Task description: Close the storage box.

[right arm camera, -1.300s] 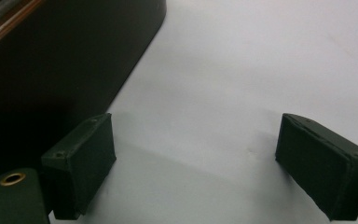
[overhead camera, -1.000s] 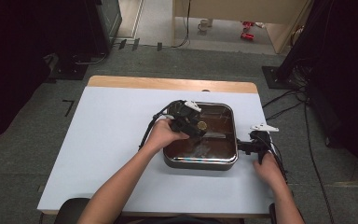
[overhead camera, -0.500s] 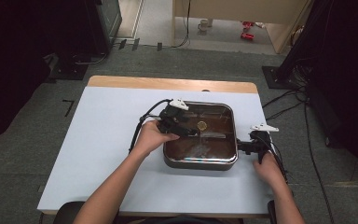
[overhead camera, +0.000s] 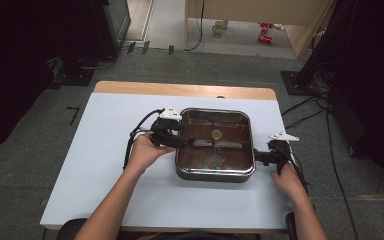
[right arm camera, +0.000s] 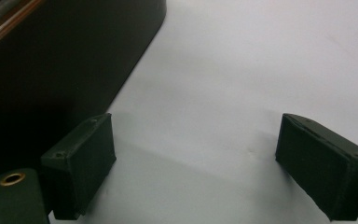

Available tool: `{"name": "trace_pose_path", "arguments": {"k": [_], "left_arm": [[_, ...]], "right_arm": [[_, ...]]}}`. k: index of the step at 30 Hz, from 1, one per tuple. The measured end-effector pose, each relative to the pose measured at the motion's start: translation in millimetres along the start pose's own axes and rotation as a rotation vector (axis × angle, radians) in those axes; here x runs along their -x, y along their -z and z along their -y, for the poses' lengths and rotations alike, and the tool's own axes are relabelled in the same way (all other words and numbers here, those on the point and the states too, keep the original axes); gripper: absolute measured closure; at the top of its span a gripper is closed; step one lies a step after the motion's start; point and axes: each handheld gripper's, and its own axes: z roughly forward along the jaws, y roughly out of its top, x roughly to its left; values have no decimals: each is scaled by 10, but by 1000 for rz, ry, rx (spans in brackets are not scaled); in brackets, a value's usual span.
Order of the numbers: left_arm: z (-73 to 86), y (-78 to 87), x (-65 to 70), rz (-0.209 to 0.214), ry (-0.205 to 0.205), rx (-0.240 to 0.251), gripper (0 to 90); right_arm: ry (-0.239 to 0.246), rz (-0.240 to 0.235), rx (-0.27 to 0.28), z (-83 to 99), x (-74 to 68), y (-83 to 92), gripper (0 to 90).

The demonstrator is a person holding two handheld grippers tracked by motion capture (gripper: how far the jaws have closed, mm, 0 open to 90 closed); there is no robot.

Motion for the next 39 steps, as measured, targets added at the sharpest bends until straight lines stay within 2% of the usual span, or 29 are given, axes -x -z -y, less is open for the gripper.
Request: {"name": "trace_pose_path", "arguments": {"k": [13, 18, 21, 27, 32, 36, 39], "left_arm": [[289, 215, -85, -57, 64, 33, 340], [422, 273, -117, -110, 81, 21, 334], [509, 293, -114, -163, 85, 7, 333], [688, 381, -135, -193, 128, 9, 335], [871, 446, -118, -232, 135, 11, 297], [1027, 465, -84, -241, 153, 46, 281], [1136, 451, -36, -275, 132, 62, 268]], "right_arm": [[1, 0, 0, 0, 1, 0, 112], [-1, -1, 0, 0, -1, 1, 112], [0, 0, 0, 0, 0, 0, 112], [0, 0, 0, 0, 0, 0, 112], [0, 0, 0, 0, 0, 0, 112], [0, 0, 0, 0, -1, 0, 112], [-1, 0, 0, 0, -1, 0, 112]]}}
